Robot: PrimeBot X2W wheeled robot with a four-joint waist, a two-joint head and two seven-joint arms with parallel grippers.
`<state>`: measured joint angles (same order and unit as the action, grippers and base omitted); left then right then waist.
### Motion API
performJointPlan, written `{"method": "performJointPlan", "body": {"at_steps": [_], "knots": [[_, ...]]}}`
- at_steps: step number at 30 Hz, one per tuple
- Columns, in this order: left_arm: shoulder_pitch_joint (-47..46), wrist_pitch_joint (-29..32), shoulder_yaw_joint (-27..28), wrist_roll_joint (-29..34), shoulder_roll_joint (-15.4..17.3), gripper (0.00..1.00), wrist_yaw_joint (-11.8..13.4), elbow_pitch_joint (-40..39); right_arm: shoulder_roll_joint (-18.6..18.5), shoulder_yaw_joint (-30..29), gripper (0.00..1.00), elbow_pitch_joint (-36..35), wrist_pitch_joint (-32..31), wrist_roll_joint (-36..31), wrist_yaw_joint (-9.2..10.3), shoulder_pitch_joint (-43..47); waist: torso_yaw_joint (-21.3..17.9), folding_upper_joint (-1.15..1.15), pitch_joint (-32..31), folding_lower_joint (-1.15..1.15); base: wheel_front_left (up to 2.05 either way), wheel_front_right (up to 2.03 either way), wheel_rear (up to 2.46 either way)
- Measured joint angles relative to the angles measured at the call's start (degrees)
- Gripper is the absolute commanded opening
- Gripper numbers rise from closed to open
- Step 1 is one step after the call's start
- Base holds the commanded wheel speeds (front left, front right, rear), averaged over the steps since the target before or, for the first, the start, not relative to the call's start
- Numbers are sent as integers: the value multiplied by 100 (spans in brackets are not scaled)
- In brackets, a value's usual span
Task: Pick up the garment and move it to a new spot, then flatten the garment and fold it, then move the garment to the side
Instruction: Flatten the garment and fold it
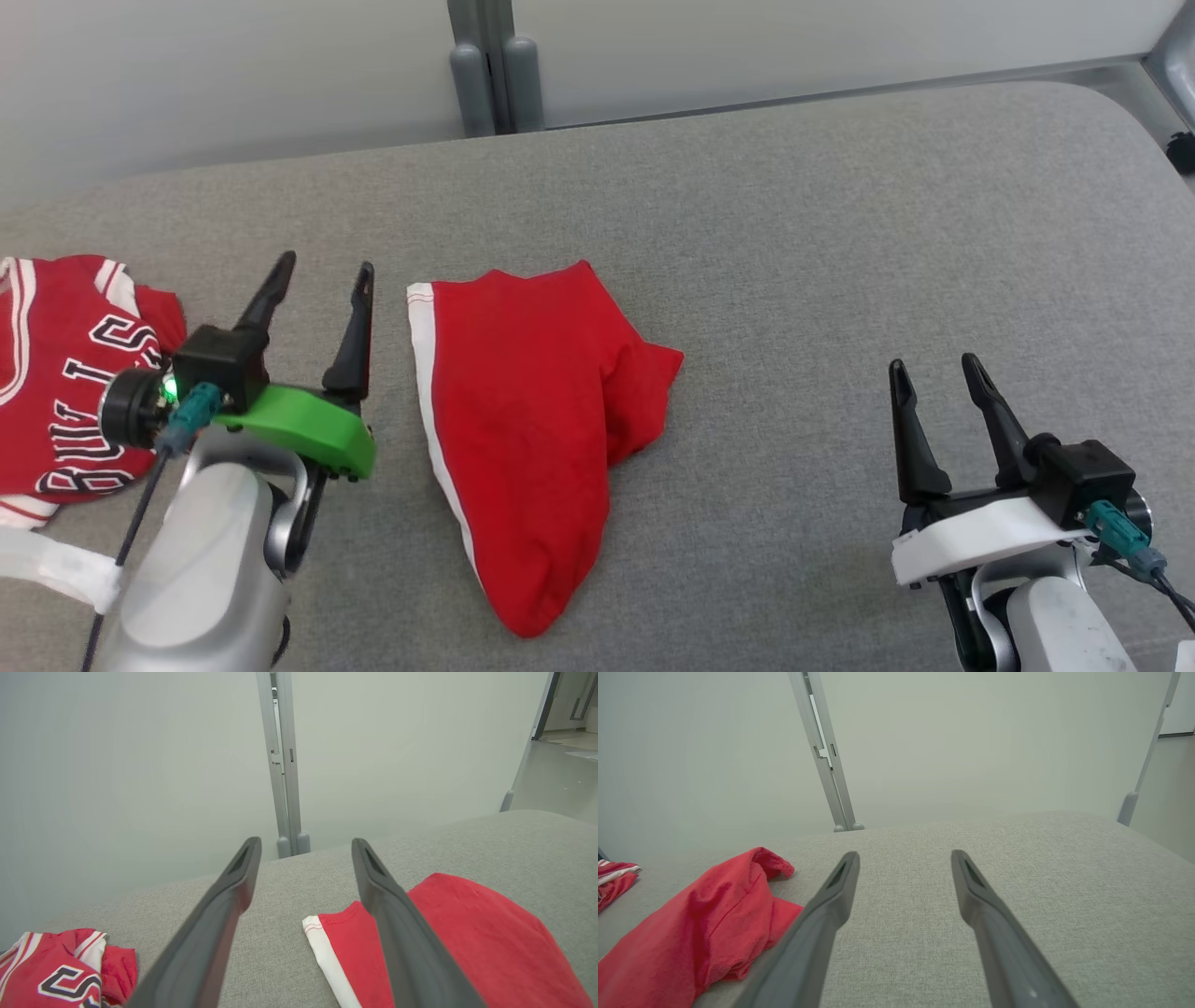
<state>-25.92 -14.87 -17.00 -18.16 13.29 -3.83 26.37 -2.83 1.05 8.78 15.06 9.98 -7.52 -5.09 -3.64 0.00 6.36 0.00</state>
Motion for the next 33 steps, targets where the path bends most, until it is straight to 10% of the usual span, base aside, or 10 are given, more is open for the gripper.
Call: {"method": "performJointPlan", "body": {"at_steps": [29, 31, 33], "knots": [[-1995, 739, -164, -424, -5, 99, -323, 3613, -1, -13, 100, -105, 0, 145, 0, -517, -936, 0, 1181, 0, 0, 0, 0], [-2066, 736, -192, -468, -40, 16, -330, 3733, 0, -11, 100, -103, 0, 145, 0, -546, -939, 0, 1188, 0, 0, 0, 0], [-2114, 709, -267, -499, -46, 0, -348, 3824, -1, -9, 100, -103, 0, 145, 0, -555, -944, 0, 1187, 0, 0, 0, 0]]}}
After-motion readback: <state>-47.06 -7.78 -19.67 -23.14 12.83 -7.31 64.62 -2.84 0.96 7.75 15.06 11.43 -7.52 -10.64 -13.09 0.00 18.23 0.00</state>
